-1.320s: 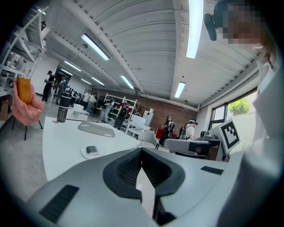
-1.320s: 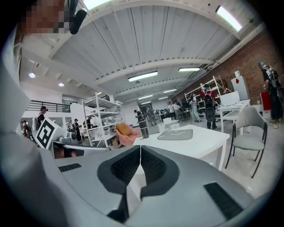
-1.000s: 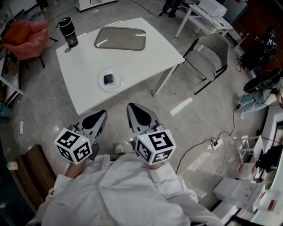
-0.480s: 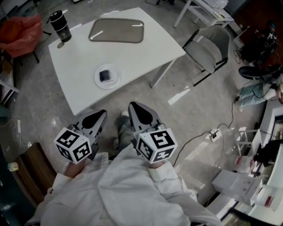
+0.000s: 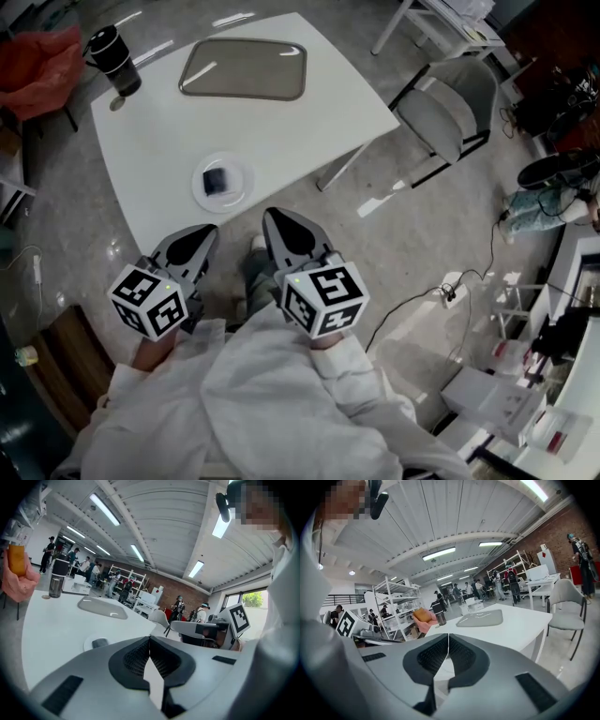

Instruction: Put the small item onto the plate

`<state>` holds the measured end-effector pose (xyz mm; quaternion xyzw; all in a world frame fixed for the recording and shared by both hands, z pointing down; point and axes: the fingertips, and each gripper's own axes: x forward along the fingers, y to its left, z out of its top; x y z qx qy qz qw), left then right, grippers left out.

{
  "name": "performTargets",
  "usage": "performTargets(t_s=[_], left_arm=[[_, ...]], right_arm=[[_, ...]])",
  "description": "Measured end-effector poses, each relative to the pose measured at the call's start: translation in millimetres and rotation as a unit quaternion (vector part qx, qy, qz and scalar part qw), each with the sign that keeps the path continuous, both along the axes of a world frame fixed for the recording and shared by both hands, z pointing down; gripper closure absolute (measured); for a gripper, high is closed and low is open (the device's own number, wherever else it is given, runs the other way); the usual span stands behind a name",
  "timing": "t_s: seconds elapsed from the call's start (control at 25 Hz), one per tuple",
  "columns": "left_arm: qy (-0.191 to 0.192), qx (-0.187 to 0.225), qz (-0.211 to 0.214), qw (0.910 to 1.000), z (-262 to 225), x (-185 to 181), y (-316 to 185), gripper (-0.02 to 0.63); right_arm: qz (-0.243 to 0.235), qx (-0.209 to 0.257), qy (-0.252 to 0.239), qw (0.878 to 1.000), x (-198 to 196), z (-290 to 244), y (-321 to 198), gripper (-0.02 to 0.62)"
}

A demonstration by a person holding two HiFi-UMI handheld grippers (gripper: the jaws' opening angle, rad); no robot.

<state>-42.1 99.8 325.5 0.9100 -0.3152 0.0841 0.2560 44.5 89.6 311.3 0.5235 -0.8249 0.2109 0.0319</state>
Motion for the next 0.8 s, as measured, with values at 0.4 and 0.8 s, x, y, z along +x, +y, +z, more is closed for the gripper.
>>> performTargets(t_s=[0.4,0.8], left_arm=[[-0.005,0.012,-0.033,0.9994,-15,8,-110,0.595],[0.001,0.019,-0.062,0.9979,-19,26,-185,0.597]], right_arm=[[-0.038,0.006,0.003,0.999,11,-12,-114,0.580],[-0.079,0.012,0.018,0.997,22,-17,-188,0.580]])
